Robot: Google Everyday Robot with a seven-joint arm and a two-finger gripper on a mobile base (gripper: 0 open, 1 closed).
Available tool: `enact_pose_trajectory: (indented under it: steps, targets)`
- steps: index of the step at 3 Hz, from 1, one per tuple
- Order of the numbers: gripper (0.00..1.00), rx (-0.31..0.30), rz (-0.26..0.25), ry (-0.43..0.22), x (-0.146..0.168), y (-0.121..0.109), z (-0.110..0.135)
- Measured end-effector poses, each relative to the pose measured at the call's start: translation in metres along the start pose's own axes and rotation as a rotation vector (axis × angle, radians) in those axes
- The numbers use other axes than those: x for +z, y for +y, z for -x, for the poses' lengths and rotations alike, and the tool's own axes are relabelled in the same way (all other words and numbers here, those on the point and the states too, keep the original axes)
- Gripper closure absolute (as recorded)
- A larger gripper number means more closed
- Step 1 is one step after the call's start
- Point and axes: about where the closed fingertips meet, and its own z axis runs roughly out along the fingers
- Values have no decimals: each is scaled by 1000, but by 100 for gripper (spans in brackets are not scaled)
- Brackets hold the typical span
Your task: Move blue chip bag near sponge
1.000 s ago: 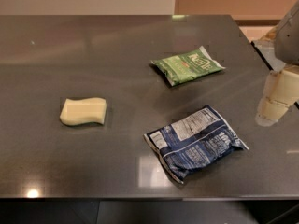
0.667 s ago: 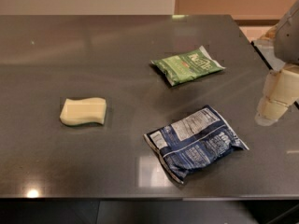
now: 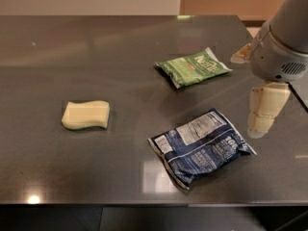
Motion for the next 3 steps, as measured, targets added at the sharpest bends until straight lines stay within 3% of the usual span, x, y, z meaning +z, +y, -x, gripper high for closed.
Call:
enact_pose_trajectory:
  steps: [2, 3]
  targets:
    - [0, -188, 108, -50, 46, 41, 19]
    - [0, -243, 143, -85, 65, 55, 22]
